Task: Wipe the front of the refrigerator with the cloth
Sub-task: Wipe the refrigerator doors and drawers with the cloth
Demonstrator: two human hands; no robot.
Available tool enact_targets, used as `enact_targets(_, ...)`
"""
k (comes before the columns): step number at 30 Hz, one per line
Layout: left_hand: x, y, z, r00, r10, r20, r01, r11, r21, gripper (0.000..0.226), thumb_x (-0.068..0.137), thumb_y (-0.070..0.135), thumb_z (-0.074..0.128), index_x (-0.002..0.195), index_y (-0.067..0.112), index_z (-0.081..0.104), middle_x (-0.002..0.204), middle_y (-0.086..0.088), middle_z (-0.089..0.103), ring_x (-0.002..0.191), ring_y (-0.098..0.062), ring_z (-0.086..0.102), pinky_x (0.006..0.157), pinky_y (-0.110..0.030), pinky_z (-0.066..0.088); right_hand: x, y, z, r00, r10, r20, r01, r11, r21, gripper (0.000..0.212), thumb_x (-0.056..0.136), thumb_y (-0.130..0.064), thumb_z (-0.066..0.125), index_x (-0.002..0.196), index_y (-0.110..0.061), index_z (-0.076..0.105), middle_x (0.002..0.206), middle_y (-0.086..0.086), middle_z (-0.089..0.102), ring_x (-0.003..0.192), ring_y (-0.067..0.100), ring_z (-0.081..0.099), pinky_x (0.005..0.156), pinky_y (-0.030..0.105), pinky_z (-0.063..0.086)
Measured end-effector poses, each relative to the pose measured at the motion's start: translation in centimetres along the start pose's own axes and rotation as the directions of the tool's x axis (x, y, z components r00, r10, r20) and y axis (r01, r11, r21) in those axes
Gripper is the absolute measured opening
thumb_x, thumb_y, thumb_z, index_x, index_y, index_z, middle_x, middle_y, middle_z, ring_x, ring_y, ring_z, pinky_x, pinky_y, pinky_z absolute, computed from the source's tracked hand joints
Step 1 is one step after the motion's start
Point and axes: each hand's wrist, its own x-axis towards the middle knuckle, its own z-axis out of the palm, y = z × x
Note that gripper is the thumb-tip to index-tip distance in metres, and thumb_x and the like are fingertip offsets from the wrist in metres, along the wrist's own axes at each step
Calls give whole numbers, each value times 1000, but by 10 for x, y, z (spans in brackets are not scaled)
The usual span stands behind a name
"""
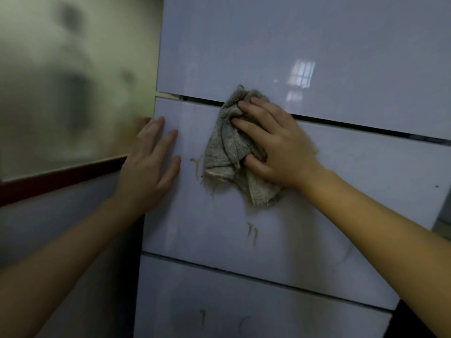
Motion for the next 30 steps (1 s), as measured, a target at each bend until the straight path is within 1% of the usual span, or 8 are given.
enact_targets(5,-2,2,-3,1000,-13,-1,13,999,-38,62,101,47,37,148,7,46,162,-14,30,154,-28,23,120,-42,33,-6,-14,5,999,42,-25,-42,999,-28,61,90,-34,63,145,-11,56,159,12,44,152,33,34,122,53,32)
enact_targets(9,-9,-3,4,998,53,-28,-53,998,-15,60,101,41,43,149,3,45,162,-18,31,154,-30,23,120,-47,36,-6,-17,5,999,49,-15,-50,998,-42,60,90,-31,62,145,-10,55,159,13,44,151,34,35,123,52,30)
enact_targets(14,-24,-11,17,988,123,-99,-123,992,5,55,100,30,48,144,-3,48,157,-25,37,148,-38,34,118,-51,37,7,-14,2,1000,-15,-16,14,999,-47,45,95,-20,55,138,-6,61,152,16,52,147,36,42,121,51,35)
enact_targets(17,-22,-12,19,982,121,-142,-125,992,-19,51,99,27,50,140,-4,52,155,-25,41,146,-38,38,119,-48,37,25,-19,7,998,9,-63,-11,999,-39,41,96,-11,52,134,-5,64,149,14,55,146,35,44,122,47,35)
enact_targets(19,-20,-11,18,980,102,-173,-112,993,-44,48,99,25,51,137,-3,55,152,-23,44,144,-36,41,119,-45,37,36,-30,14,995,56,-86,-58,998,-25,45,93,-9,52,137,-5,62,151,14,53,147,35,41,124,46,32)
enact_targets(22,-20,-10,18,979,92,-181,-103,993,-51,47,99,25,51,137,-2,56,152,-22,46,144,-34,41,120,-40,35,44,-52,27,996,68,-59,-68,998,9,50,91,-12,52,141,-6,59,154,14,50,149,35,37,126,48,28)
enact_targets(25,-20,-10,17,982,100,-162,-108,993,-44,49,97,27,52,137,-1,55,152,-21,46,145,-34,40,120,-41,35,37,-67,37,999,22,-25,-22,1000,20,51,93,-20,56,142,-6,58,156,15,47,151,35,36,126,49,27)
enact_targets(30,-23,-11,19,983,134,-123,-131,991,29,54,97,27,54,143,-1,50,157,-23,39,148,-36,34,120,-41,30,-10,-77,46,998,-50,32,51,999,-7,54,95,-25,63,145,-7,56,158,16,45,151,34,35,121,55,34)
